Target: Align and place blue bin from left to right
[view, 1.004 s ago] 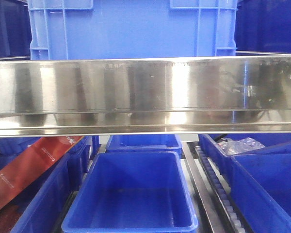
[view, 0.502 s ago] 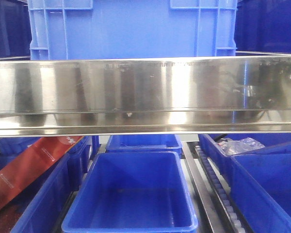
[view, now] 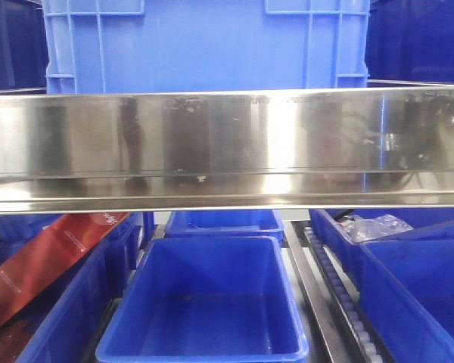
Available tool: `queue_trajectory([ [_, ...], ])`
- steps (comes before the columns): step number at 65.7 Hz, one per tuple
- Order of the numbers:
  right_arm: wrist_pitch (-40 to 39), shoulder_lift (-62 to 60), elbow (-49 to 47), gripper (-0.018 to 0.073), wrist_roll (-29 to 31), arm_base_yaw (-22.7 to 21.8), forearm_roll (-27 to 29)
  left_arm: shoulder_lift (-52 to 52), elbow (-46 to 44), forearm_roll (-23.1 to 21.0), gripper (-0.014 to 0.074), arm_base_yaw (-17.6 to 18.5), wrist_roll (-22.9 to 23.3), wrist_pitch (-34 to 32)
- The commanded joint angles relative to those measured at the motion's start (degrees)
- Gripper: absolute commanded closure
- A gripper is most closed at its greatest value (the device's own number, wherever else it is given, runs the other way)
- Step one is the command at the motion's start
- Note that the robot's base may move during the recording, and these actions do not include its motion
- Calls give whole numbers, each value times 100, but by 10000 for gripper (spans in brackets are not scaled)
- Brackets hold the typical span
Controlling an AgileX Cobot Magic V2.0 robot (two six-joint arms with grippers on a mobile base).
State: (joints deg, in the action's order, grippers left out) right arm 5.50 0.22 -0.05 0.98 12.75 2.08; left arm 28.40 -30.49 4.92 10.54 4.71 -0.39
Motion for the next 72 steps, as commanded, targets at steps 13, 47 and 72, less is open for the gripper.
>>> queue_trajectory([
  [13, -126, -22, 5, 637, -3, -29, -53, -1256, 1418, -178, 707, -883, -161, -24],
  [47, -126, -22, 5, 637, -3, -29, -53, -2840, 3049, -223, 707, -926, -161, 195],
  [72, -126, -22, 5, 637, -3, -29, -53, -2840, 3049, -223, 707, -926, -161, 288],
])
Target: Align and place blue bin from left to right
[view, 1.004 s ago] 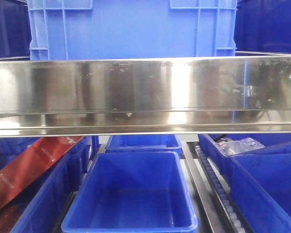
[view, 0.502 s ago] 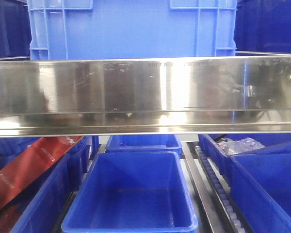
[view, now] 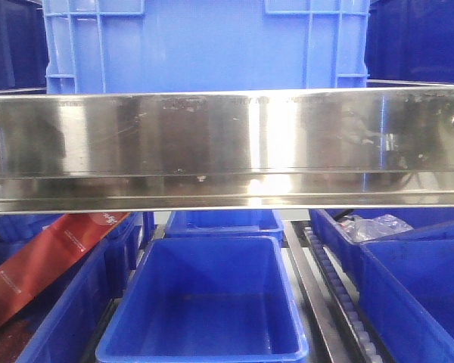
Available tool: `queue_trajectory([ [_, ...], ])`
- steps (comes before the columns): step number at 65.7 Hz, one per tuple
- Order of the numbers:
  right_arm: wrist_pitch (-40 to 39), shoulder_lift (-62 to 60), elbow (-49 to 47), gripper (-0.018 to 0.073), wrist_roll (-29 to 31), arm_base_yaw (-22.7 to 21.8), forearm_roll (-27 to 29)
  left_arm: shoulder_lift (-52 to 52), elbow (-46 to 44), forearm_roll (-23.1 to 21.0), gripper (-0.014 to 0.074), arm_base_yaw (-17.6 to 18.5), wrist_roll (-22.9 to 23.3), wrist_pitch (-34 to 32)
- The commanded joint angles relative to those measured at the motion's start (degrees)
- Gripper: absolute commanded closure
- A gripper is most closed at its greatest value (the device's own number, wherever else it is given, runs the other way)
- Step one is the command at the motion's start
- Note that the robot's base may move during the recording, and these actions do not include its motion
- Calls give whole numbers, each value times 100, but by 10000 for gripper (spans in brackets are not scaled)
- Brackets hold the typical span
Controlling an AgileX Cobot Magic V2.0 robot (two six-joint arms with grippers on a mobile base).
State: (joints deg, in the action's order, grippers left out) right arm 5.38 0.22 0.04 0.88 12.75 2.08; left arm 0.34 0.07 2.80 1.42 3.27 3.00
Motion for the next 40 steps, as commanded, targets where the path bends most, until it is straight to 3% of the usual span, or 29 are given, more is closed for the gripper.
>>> queue_trajectory([
  [1, -114, -22, -4, 637, 7, -29, -53, -34, -7, -10, 707, -14, -17, -51],
  [40, -114, -22, -4, 637, 7, -29, -53, -34, -7, -10, 707, -14, -17, -62],
])
